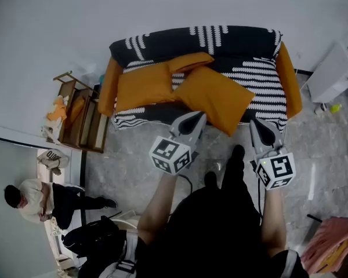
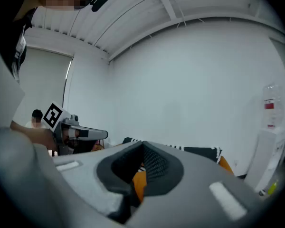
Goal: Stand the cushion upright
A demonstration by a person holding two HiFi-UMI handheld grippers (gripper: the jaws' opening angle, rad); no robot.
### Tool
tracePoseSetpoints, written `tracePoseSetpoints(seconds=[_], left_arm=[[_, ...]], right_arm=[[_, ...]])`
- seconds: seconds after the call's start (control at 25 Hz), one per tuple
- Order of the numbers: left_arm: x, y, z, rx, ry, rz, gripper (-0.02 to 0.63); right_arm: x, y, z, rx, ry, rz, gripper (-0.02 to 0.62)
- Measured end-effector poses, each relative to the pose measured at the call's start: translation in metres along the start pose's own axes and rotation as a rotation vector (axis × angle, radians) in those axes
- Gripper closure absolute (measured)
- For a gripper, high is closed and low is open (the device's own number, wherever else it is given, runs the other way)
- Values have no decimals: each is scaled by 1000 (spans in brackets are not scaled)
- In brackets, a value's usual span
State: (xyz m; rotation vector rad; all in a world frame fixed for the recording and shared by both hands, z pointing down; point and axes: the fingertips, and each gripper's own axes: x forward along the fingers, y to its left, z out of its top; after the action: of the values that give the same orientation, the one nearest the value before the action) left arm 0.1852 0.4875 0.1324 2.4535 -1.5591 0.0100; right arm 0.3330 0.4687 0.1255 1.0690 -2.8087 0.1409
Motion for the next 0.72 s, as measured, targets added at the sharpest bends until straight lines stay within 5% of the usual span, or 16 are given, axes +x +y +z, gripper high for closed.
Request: tracePoseSetpoints(seconds=[0.72], left_arm=[[5, 16, -9, -7, 16, 0, 594]], right_arm=[[11, -9, -13, 45, 14, -39, 592]])
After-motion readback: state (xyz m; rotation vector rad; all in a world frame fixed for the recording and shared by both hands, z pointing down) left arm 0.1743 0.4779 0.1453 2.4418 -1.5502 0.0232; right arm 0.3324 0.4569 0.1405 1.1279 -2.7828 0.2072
